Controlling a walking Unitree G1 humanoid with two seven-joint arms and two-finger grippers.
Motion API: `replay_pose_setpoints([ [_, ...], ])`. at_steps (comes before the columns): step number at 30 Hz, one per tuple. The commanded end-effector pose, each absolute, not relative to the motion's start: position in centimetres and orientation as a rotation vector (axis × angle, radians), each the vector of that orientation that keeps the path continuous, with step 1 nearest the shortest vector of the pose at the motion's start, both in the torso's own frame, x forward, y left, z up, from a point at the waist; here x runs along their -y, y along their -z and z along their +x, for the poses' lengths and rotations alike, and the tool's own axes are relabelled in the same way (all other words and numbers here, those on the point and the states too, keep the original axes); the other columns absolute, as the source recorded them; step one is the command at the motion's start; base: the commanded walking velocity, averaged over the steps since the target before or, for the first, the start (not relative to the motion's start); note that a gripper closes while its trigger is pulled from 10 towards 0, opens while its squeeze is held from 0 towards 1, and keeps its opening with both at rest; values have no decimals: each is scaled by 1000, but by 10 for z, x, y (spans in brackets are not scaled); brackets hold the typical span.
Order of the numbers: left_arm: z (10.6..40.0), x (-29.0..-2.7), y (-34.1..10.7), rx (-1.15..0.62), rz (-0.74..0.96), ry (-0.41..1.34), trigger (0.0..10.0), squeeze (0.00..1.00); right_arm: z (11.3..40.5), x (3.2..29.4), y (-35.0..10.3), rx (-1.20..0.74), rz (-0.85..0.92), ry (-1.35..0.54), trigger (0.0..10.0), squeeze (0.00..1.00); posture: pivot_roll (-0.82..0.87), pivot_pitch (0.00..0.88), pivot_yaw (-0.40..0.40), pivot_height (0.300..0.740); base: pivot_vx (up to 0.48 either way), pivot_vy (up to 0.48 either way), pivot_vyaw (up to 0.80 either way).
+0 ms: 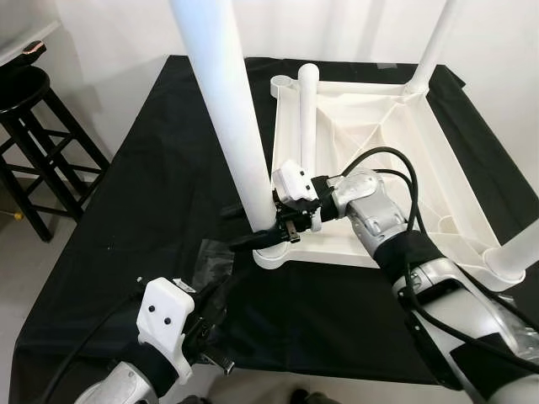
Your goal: Building children table
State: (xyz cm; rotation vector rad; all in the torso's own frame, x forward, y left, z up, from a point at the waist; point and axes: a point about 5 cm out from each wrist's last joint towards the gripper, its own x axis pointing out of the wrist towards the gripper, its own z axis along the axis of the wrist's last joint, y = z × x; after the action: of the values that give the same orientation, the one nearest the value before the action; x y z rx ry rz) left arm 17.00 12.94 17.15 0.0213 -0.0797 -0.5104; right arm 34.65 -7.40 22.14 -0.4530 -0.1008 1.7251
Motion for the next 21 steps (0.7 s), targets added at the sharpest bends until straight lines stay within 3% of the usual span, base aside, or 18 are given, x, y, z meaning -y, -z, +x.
replay_pose_setpoints([
  [1, 171, -131, -166, 58, 10, 503, 10000, 0, 342, 80, -188, -58, -378, -1745, 10000, 0, 71, 241, -42, 740, 0, 0, 0],
  [13, 171, -131, -166, 58, 11, 508, 10000, 0, 347, 83, -189, -59, 25, -1669, 10000, 0, 73, 243, -39, 740, 0, 0, 0],
  [21, 170, -130, -167, 59, 9, 509, 10000, 0, 345, 88, -188, -51, 104, -1708, 10000, 0, 76, 250, -39, 740, 0, 0, 0],
])
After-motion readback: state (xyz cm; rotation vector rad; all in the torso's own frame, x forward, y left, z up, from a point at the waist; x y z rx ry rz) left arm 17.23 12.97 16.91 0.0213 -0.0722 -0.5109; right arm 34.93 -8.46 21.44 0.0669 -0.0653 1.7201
